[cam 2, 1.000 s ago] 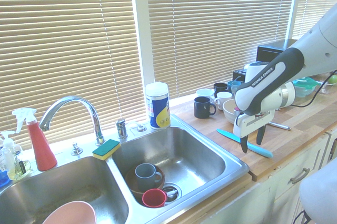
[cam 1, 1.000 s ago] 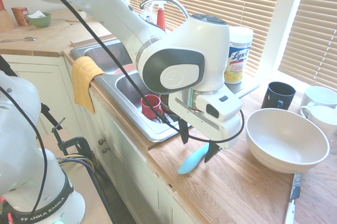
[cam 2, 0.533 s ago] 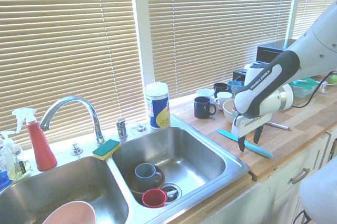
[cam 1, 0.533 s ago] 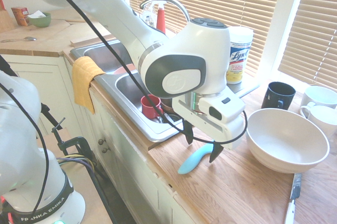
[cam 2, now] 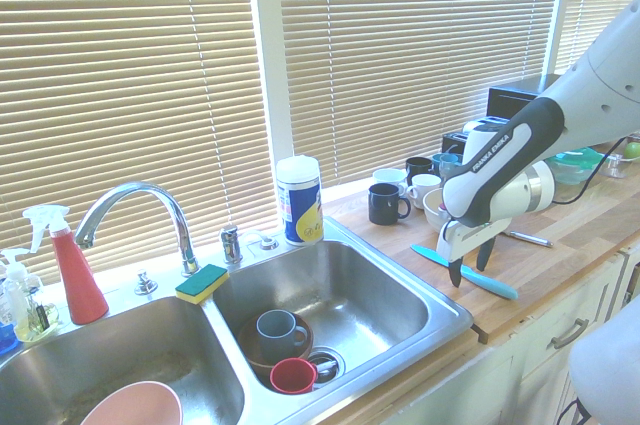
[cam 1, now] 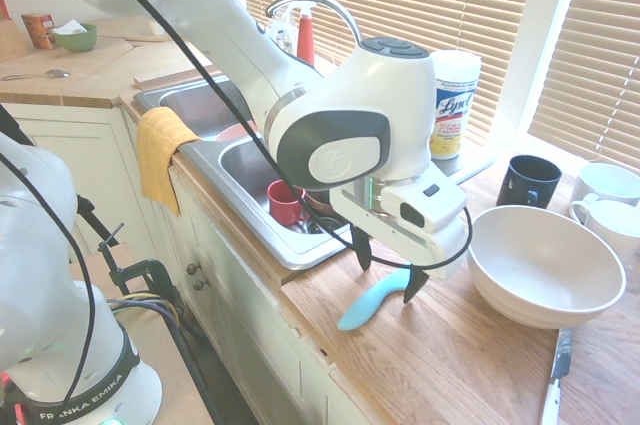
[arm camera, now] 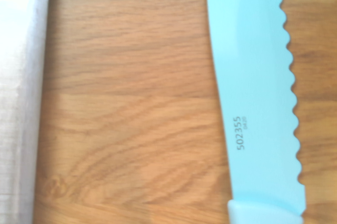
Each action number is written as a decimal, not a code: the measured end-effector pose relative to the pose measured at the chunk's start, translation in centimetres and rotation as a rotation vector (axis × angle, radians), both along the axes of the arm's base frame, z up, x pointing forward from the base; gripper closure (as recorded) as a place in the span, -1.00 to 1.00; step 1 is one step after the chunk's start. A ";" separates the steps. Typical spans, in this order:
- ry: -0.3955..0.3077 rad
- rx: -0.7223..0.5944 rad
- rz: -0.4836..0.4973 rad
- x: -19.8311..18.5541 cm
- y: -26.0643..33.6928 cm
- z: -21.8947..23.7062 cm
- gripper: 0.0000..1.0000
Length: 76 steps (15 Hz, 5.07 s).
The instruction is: Put the knife into the sink
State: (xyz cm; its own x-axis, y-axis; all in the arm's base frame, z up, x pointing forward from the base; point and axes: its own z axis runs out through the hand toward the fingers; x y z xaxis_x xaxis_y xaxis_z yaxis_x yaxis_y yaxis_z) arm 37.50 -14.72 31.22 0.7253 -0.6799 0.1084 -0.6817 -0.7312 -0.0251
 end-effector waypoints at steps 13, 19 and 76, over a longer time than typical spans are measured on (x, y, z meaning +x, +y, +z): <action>0.005 0.021 0.000 0.0 0.6 -0.1 1.00; 0.004 0.021 0.001 0.1 0.6 -0.1 1.00; -0.006 0.006 -0.112 9.4 26.6 -8.0 1.00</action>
